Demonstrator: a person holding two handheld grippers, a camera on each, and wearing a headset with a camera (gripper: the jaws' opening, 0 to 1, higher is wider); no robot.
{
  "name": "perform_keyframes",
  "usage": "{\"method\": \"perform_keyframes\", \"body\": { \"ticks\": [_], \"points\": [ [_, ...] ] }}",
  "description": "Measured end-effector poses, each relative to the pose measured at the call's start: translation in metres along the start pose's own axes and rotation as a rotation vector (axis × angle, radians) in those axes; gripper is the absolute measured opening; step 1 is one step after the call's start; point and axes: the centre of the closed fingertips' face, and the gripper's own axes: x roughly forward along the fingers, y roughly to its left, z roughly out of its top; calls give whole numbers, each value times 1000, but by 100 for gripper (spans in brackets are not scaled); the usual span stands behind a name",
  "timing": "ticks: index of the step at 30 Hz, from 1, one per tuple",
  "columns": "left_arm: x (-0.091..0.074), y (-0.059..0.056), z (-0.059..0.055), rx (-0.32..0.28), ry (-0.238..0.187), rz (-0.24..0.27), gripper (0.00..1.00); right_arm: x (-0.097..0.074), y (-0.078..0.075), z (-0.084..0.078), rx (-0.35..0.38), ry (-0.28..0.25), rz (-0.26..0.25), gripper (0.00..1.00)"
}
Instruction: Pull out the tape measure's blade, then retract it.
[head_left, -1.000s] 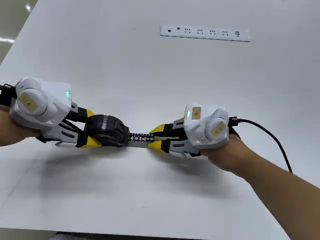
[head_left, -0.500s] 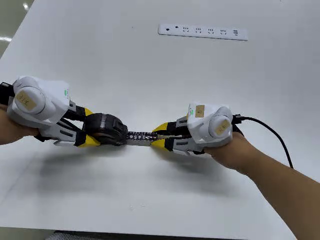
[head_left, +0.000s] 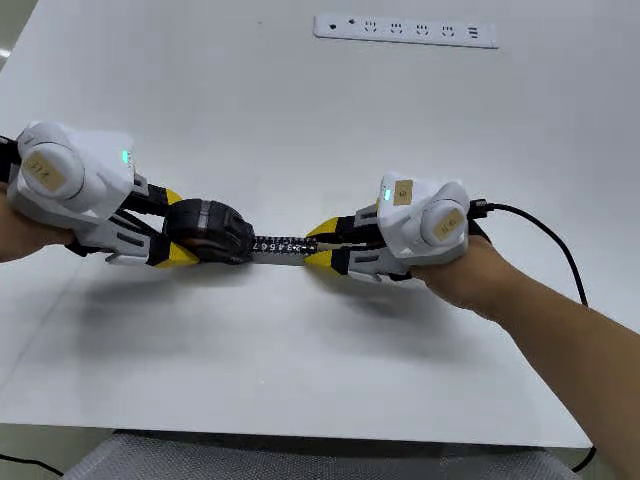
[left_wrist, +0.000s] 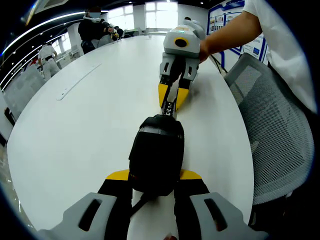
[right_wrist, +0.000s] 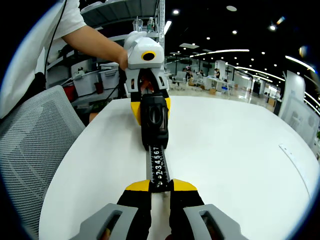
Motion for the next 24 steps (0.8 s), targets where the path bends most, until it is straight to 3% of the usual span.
{"method": "perform_keyframes", "body": {
  "ticks": [24],
  "points": [
    [-1, -1, 2, -3, -5, 2, 26, -7, 6, 5, 1, 0, -6, 9]
  ]
}}
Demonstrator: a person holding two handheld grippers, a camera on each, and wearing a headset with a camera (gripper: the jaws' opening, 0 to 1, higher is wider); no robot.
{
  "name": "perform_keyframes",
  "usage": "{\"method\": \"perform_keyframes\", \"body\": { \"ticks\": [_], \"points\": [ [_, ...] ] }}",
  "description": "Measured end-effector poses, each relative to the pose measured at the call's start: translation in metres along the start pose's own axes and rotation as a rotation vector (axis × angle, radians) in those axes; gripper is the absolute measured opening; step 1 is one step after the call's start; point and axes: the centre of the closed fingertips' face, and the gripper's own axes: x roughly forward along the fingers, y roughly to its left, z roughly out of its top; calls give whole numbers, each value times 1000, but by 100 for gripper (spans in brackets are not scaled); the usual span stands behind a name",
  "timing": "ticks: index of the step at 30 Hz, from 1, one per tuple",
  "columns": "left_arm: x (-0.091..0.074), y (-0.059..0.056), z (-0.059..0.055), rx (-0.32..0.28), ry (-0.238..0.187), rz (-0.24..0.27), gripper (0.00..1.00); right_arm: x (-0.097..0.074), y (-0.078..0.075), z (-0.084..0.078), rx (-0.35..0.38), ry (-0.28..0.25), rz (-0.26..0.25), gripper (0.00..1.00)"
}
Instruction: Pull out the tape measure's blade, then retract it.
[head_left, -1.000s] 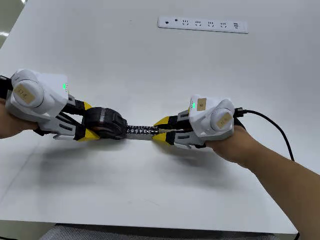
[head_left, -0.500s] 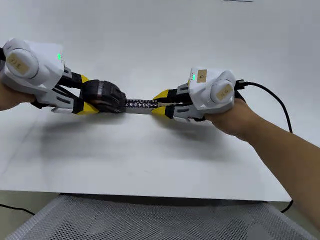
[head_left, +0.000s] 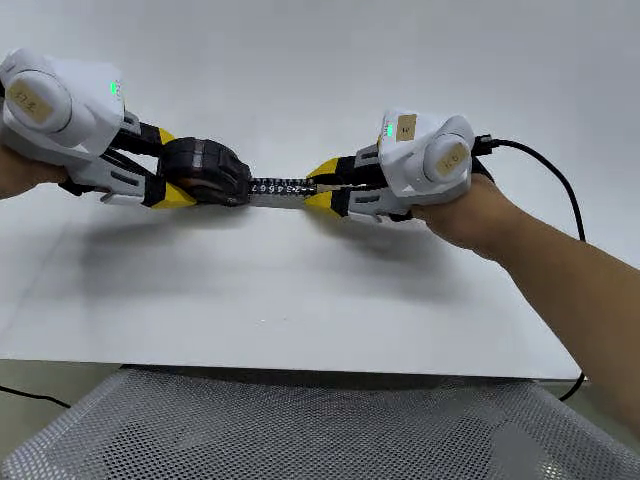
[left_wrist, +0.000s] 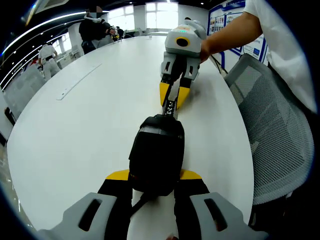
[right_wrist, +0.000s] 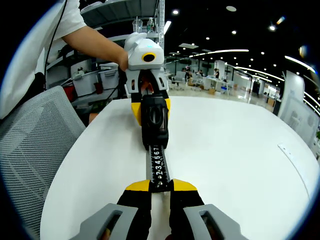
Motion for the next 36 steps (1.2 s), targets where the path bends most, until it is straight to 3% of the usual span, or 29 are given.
{"method": "perform_keyframes", "body": {
  "ticks": [27, 36],
  "points": [
    [1, 0, 0, -1, 0, -2, 26, -2, -4, -8, -9, 10, 1, 9],
    [2, 1, -1, -1, -3, -2, 26, -13, -8, -19, -8, 28, -9, 9]
  ]
}}
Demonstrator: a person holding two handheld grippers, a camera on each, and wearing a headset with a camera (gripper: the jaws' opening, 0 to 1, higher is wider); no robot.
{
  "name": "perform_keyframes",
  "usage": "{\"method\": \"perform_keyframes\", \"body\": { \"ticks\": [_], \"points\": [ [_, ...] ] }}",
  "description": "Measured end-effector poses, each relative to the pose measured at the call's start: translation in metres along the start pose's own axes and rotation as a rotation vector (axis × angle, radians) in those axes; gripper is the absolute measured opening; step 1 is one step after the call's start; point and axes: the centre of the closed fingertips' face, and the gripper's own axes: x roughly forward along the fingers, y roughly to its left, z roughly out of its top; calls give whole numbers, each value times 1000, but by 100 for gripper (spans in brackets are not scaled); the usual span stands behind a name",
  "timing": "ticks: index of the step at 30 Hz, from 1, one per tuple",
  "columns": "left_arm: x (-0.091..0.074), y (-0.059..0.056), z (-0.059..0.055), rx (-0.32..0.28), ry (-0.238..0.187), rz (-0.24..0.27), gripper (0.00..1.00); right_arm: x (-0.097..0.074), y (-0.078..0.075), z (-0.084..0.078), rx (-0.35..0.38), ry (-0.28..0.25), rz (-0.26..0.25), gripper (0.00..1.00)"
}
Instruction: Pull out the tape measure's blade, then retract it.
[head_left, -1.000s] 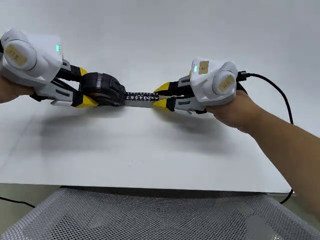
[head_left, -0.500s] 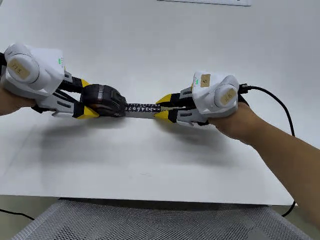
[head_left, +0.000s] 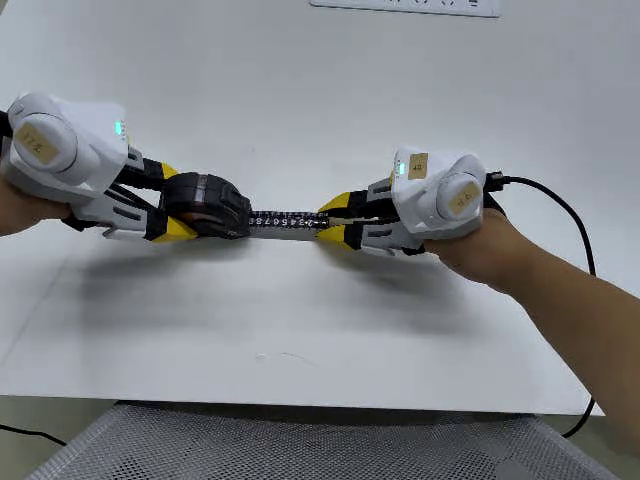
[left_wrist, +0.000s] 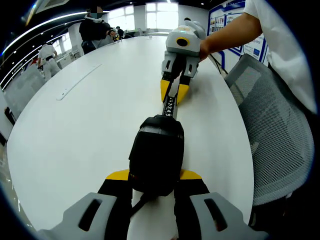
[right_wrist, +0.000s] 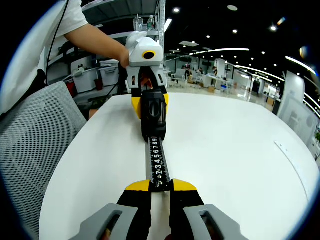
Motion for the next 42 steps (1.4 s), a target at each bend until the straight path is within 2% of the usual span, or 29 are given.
{"method": "perform_keyframes", "body": {
  "ticks": [23, 42],
  "points": [
    [-1, -1, 1, -2, 0, 2, 26, -18, 0, -8, 4, 24, -18, 9],
    [0, 0, 1, -1, 3, 3, 26, -35, -3, -22, 10, 51, -29, 9]
  ]
}}
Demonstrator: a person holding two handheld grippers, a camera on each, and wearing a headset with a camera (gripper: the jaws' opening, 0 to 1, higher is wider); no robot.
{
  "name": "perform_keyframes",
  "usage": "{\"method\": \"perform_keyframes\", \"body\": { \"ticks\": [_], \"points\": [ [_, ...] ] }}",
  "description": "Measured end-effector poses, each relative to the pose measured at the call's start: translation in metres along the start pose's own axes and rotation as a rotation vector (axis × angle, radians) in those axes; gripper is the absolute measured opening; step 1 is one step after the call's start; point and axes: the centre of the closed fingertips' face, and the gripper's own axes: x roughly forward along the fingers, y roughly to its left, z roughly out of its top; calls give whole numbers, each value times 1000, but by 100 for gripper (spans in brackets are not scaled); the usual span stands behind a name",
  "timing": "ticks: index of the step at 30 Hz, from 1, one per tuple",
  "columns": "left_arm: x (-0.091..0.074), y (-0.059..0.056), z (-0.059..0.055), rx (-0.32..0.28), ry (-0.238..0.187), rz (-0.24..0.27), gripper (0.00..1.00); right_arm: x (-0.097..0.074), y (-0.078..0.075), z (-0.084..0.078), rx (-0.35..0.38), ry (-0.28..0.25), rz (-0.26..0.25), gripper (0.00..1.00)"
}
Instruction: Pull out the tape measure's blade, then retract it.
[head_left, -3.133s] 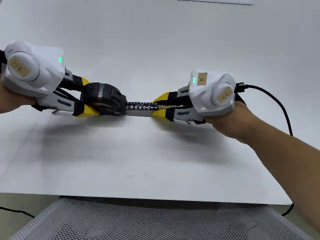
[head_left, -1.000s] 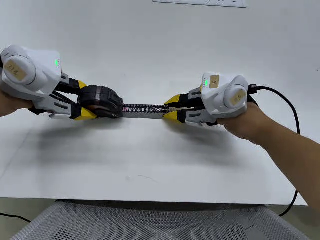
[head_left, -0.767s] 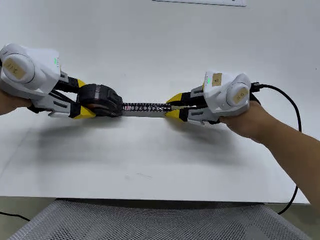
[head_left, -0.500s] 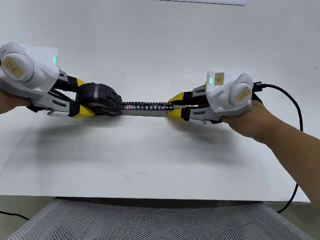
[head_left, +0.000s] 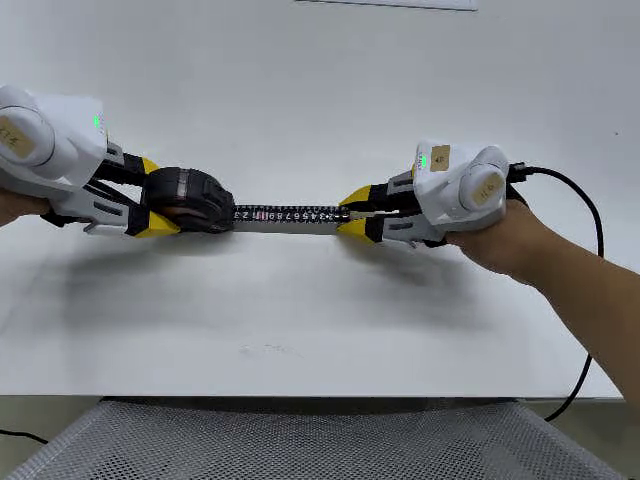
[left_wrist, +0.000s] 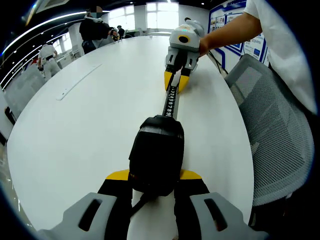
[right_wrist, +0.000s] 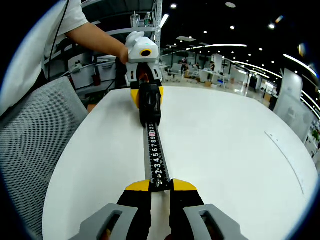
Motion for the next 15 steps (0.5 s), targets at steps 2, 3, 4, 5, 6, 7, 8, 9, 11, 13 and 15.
{"method": "perform_keyframes", "body": {
  "ticks": [2, 3, 4, 5, 6, 7, 8, 9, 11, 13, 15],
  "points": [
    [0, 0, 0, 1, 1, 2, 26, -2, 0, -2, -1, 6, 0, 9],
    [0, 0, 0, 1, 1, 3, 26, -2, 0, -3, -1, 9, -1, 9],
    [0, 0, 0, 0, 2, 4, 26, -4, -1, -4, -2, 11, -1, 9],
    [0, 0, 0, -1, 2, 3, 26, -5, -1, -4, -3, 12, -2, 9],
    [0, 0, 0, 0, 2, 3, 26, -6, -1, -4, -3, 13, -2, 9],
    [0, 0, 0, 0, 1, 3, 26, -7, -1, -6, -3, 16, -3, 9],
    [0, 0, 0, -1, 1, 3, 26, -8, -1, -6, -4, 17, -4, 9],
    [0, -1, 0, -1, 1, 2, 26, -9, -2, -7, -3, 19, -5, 9],
    [0, -1, 1, 2, 2, 4, 26, -11, -2, -9, -3, 25, -7, 9],
    [0, -1, 1, 3, 2, 5, 26, -12, -1, -10, -1, 26, -7, 9],
    [0, -1, 1, 0, 0, 5, 26, -14, -1, -11, -1, 31, -8, 9]
  ]
}}
